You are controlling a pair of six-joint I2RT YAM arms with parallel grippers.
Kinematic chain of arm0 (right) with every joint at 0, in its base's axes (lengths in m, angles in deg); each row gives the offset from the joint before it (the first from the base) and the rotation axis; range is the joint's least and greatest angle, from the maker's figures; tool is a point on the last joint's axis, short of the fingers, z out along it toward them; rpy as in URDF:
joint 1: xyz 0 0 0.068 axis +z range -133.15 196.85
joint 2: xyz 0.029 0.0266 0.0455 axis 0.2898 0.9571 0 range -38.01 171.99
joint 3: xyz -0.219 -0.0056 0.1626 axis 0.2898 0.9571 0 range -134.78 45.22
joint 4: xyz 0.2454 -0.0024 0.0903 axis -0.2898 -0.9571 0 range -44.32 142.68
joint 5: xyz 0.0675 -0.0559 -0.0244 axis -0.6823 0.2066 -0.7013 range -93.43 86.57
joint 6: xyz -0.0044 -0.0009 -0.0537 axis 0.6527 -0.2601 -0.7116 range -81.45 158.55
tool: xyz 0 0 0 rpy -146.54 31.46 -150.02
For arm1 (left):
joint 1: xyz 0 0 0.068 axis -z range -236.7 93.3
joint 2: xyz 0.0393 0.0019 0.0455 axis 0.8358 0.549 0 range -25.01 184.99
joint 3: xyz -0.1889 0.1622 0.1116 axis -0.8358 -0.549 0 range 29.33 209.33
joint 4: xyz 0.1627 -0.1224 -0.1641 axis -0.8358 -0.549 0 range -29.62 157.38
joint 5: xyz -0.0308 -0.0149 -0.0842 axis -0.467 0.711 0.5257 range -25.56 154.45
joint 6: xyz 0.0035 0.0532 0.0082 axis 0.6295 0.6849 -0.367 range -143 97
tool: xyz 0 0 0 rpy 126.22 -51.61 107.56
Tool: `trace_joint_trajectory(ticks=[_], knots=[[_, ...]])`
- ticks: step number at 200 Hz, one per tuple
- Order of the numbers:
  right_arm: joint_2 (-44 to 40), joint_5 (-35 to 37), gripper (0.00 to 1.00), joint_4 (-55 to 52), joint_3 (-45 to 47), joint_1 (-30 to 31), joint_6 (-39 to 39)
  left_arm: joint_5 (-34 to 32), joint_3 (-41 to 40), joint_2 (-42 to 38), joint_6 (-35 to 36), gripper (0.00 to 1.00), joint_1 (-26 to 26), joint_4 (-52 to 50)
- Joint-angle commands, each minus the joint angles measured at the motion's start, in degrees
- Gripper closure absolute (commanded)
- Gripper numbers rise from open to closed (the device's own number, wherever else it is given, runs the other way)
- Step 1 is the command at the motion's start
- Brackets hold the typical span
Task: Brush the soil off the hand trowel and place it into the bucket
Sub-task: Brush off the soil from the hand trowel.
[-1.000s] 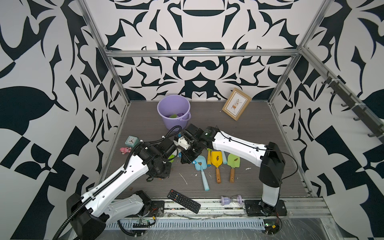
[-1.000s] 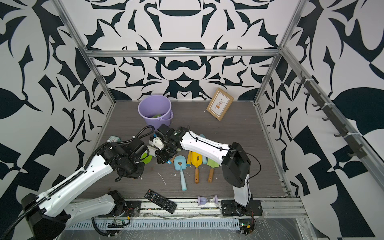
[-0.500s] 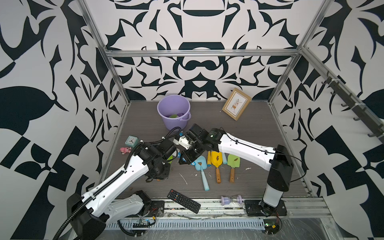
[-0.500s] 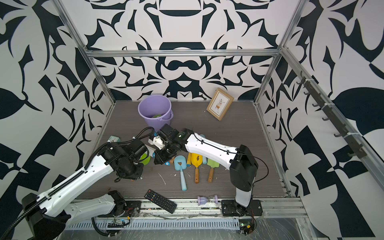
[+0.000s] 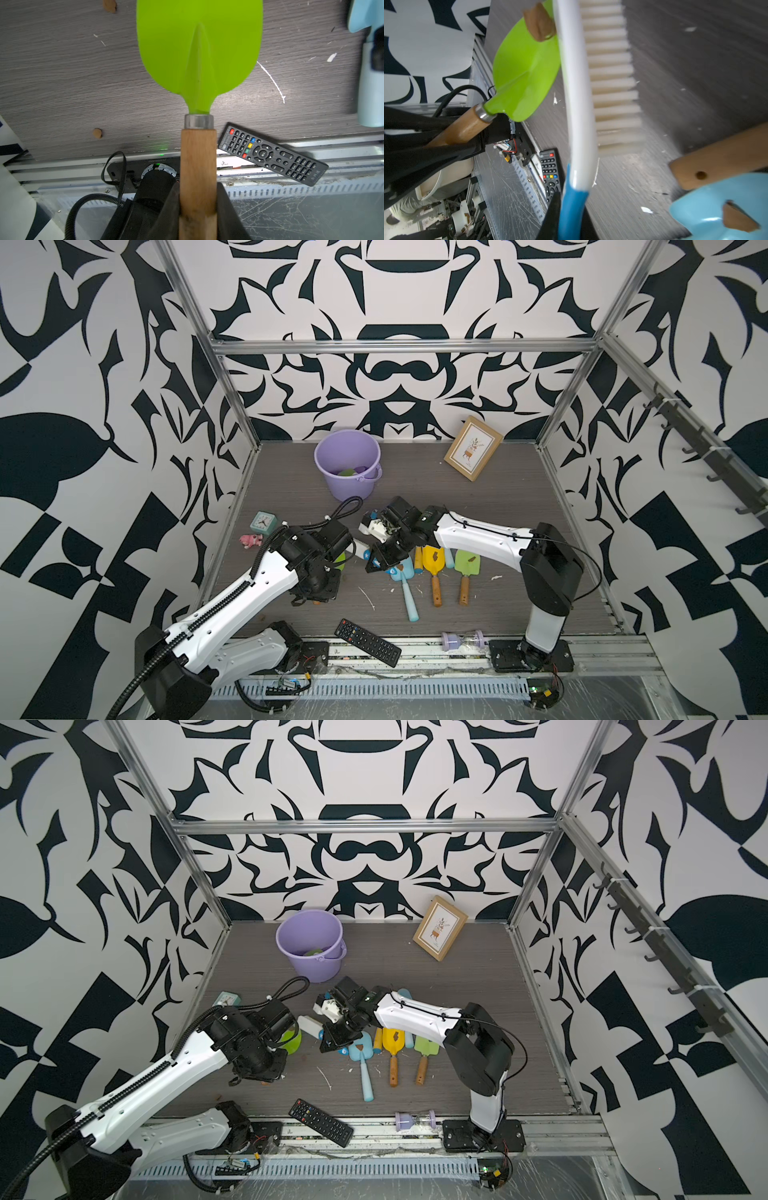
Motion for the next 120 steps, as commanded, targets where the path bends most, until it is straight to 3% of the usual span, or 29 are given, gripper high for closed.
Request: trace_joint_trajectory(ticks=[1,67,120], knots=[[-3.31,0.07,1.0,2.06,-0.75,-1.25,0.89,-0.84,-0.08,0.67,-0.72,1.0,0.1,-2.39],[-5.51,-4.54,1.0,2.46,-3.39,0.96,1.29,-0.84,0.08,3.14,-0.89,1.0,0.07,-2.97],[0.86,-11.23,1.0,4.88,-5.47,5.53,2.98,-1.46,0.28,2.07,-1.17,1.0,0.06,-3.12]])
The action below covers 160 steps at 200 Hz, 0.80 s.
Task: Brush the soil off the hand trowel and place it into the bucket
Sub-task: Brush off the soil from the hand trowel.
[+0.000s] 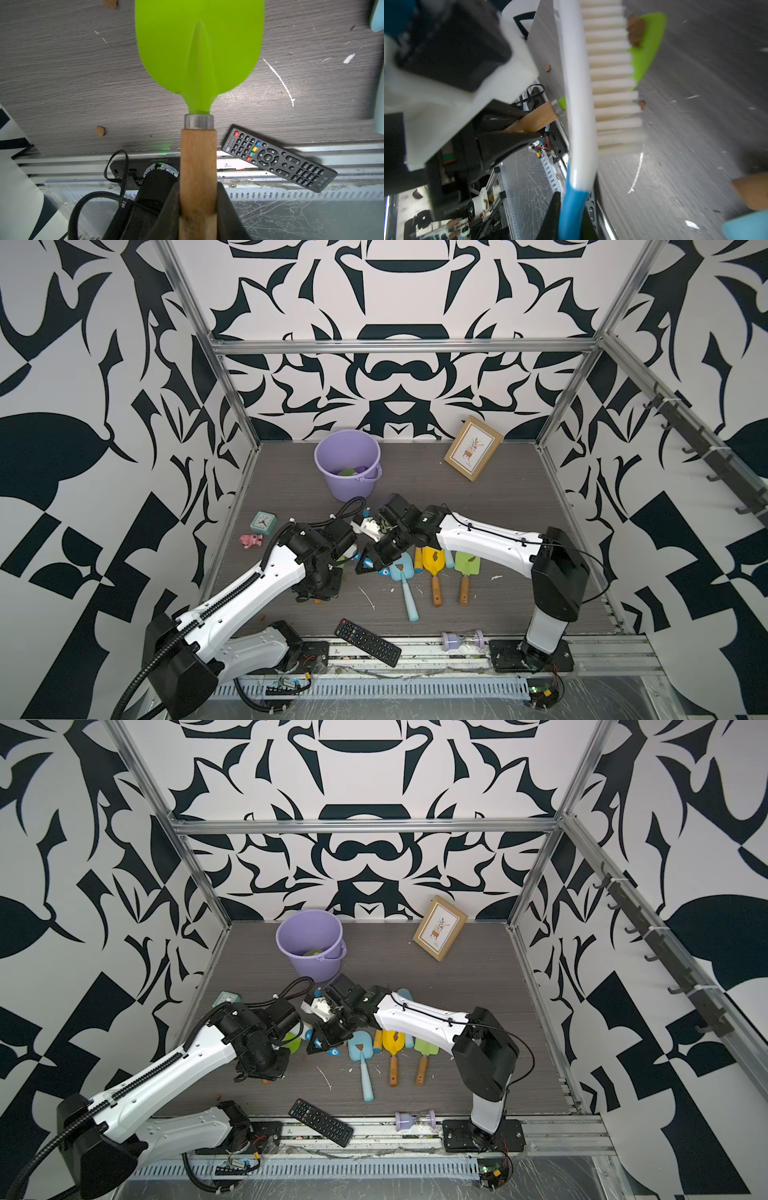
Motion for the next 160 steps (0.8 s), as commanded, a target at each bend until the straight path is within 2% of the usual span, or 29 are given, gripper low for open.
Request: trace_joint_trajectory(ticks=[1,19,74,105,139,160], knots=[[2.49,-4.89,1.0,2.38,-2.45,1.17,0.9,-0.87,0.29,-1.05,-0.73,1.0,0.04,-3.13],[4.29,-5.69,1.0,3.34,-2.75,1.18,1.51,-1.04,0.31,-1.47,-0.84,1.0,0.1,-3.13],[6.12,-0.68,1.0,1.04,-4.97,-2.92,0.86,-0.99,0.17,-2.01,-0.91,1.0,0.1,-2.85],[6.29,-2.1,1.0,1.27,-7.34,-3.77,0.86,-1.01,0.42,-1.23,-2.25,1.0,0.1,-2.8],[3.88,-2.72,1.0,2.03,-6.75,-4.43,1.36,-0.55,0.09,-1.7,-5.35,1.0,0.1,-1.57],[-0.12,-2.56,1.0,4.66,-3.69,-6.16,3.02,2.62,0.45,-4.93,-8.26,1.0,0.1,2.54]])
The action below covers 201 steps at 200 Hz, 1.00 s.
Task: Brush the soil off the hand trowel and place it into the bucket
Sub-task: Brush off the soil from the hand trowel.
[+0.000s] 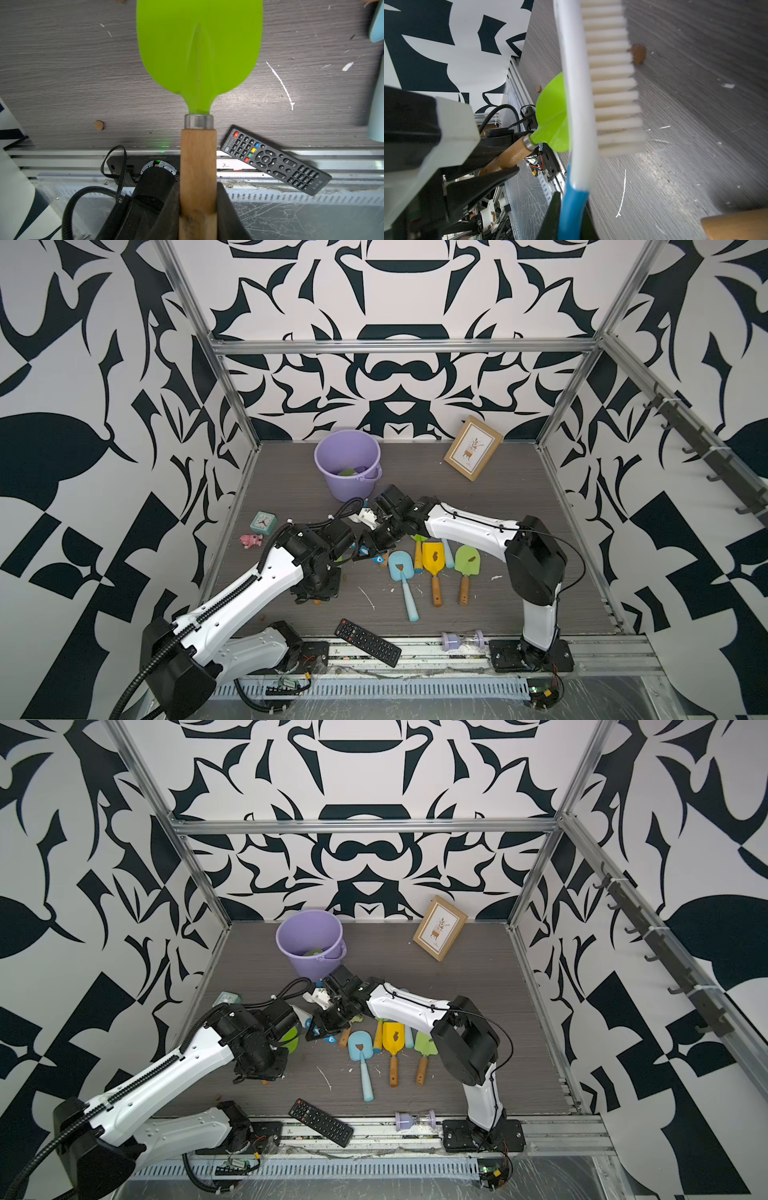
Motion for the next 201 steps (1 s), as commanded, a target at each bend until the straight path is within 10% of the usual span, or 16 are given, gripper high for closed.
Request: trace_joint_trajectory(ticks=[1,36,75,125,148,201], knots=[[-7.36,-0.98,1.0,3.47,1.73,-1.46,1.84,2.45,0.44,-3.74,-4.43,1.0,0.1,3.05],[-17.17,-5.06,1.0,22.66,15.79,-9.46,13.37,21.26,-6.51,-12.84,-6.77,1.0,-0.96,27.74],[-22.3,-14.88,1.0,44.68,25.42,-13.39,26.21,49.77,-14.83,-17.26,-10.69,1.0,-14.27,47.83],[-23.49,-16.72,1.0,84.09,35.7,-17.36,50.89,64.65,-20.48,-23.02,-17.61,1.0,-21.97,69.29],[-18.2,-13.12,1.0,104.61,37.33,-19.29,66.99,71.98,-29.22,-22.63,-37.86,1.0,-29.79,98.52],[-17.3,-10.66,1.0,104.74,36.98,-18.49,66.02,71.63,-42.89,-9.07,-74.22,1.0,-39.45,156.02]])
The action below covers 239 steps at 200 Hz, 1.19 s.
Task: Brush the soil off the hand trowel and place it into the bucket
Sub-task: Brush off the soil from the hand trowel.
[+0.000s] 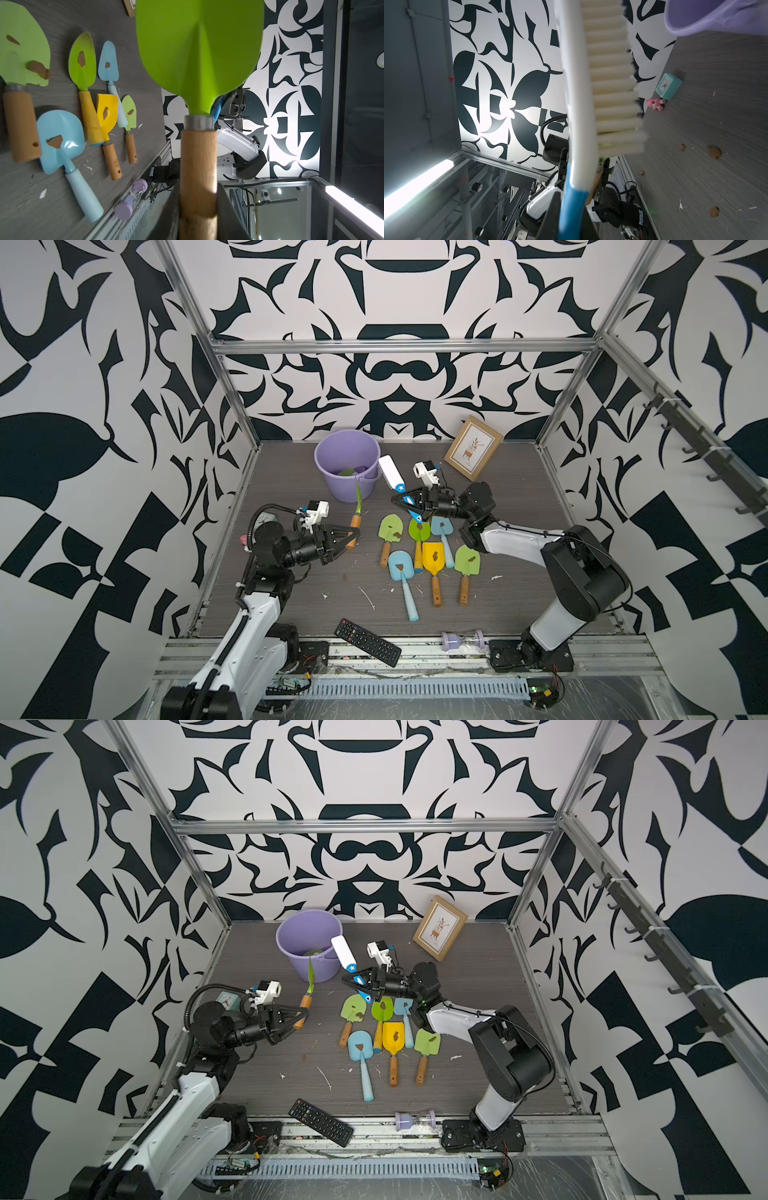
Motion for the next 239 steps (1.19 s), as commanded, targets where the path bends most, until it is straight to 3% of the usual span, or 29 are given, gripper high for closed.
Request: trace_joint_trajectory(ticks=[1,52,100,239], knots=[[-1.91,1.45,1.0,9.98,-0.66,0.81,3.42,1.45,-4.41,4.34,-22.76,1.0,-2.8,38.25],[0.87,3.6,1.0,10.04,-2.78,7.97,3.53,2.85,-11.98,2.74,-25.44,1.0,-7.4,41.32],[3.11,6.89,1.0,10.14,-6.95,12.34,4.29,5.3,-13.25,-1.09,-25.37,1.0,-11.5,39.2],[11.73,7.2,1.0,10.13,-10.38,17.06,5.75,3.38,-10.53,0.76,-25.35,1.0,-12.24,41.44]])
